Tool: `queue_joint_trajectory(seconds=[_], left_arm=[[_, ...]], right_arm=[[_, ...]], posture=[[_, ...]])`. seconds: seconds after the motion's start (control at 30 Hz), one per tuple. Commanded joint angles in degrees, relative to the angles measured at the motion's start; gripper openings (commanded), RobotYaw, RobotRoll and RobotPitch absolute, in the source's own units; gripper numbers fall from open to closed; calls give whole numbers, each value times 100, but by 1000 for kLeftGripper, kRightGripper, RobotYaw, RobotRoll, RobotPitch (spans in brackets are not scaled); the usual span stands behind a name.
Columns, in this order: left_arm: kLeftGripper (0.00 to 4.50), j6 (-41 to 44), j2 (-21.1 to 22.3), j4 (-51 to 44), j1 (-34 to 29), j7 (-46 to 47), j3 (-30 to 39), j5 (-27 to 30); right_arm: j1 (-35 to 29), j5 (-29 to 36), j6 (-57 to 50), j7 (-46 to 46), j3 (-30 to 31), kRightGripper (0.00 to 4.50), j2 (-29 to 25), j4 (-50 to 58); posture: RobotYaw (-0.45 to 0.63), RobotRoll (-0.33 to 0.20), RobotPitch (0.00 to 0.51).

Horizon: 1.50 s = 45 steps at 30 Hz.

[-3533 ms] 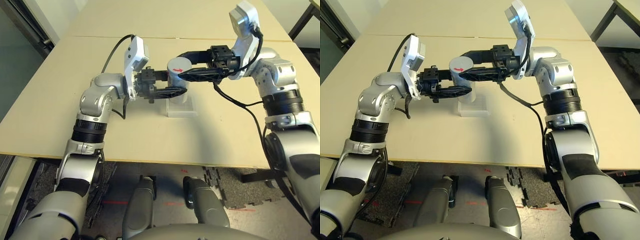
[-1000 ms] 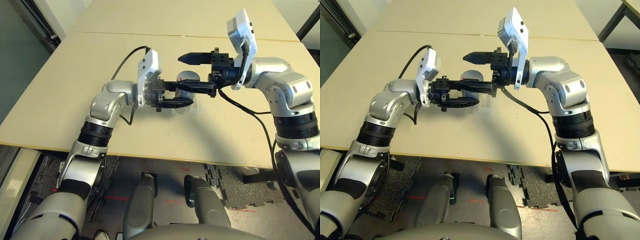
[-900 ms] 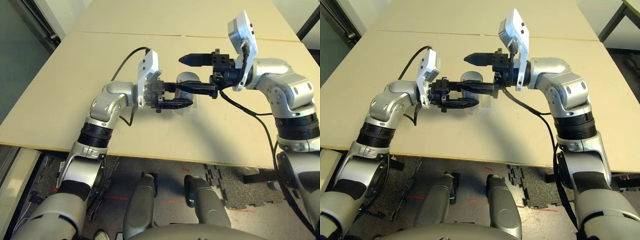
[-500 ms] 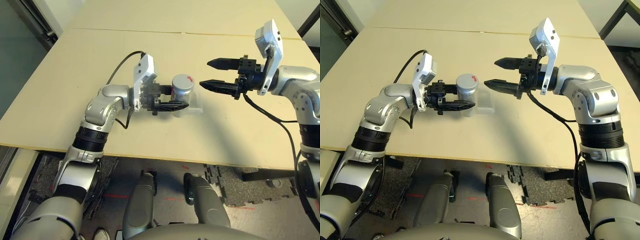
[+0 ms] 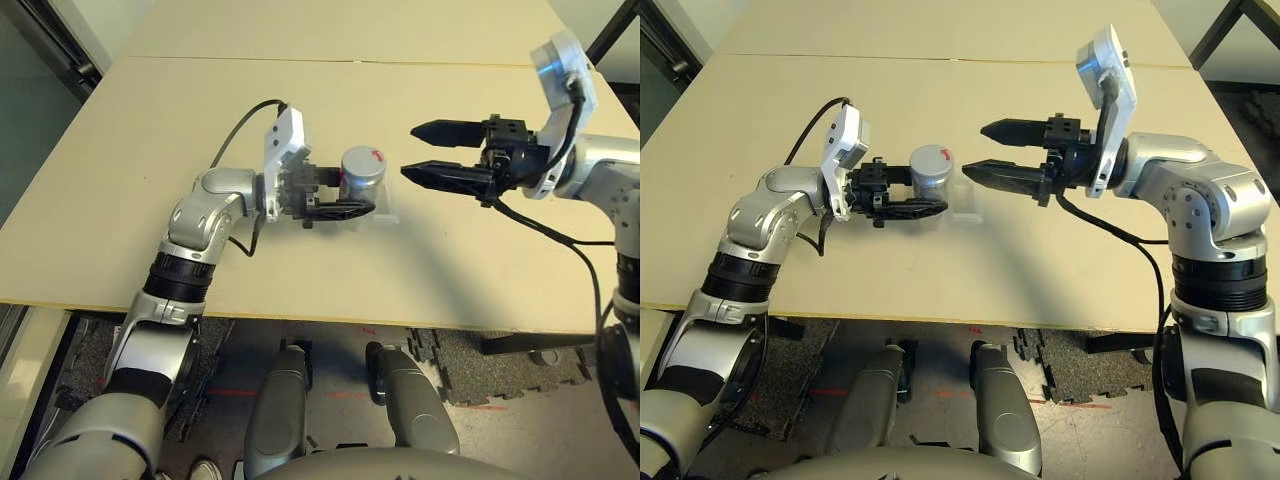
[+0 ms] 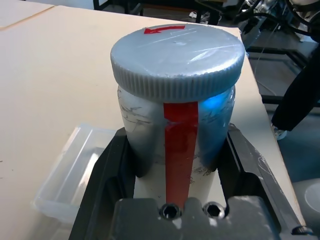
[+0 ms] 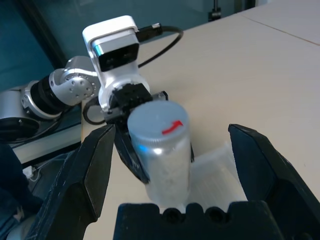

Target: Pour the medicine from the bottle into the box.

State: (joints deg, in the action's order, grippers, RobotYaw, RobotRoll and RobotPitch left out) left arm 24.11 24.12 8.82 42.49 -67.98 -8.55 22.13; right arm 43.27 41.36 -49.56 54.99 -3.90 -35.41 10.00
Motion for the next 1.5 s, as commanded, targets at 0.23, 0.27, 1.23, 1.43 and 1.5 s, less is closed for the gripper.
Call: queue_joint_trajectory(seconds=[0.23,0.27,1.23,1.43,1.5], left_arm=[[2444,-170,-24,159,83,-86,-132,-93],[2444,-177,-32,165,87,-84,-137,-94],[2444,-190,1,113,35,-52,-125,-59],[2444,-190,19,112,20,-35,-103,-65],[2444,-198,14,122,20,-36,-101,-73]], right_arm=[[382,-436,455,-107,731,4500,637,-118],[394,-469,486,-81,785,4500,669,-130],[232,-913,856,139,446,4500,126,-854],[185,-850,858,101,167,4500,-194,-1014],[151,-863,869,101,91,4500,-278,-1068]], posture=[[75,0,235],[76,0,234],[85,0,225],[82,0,216],[80,0,214]])
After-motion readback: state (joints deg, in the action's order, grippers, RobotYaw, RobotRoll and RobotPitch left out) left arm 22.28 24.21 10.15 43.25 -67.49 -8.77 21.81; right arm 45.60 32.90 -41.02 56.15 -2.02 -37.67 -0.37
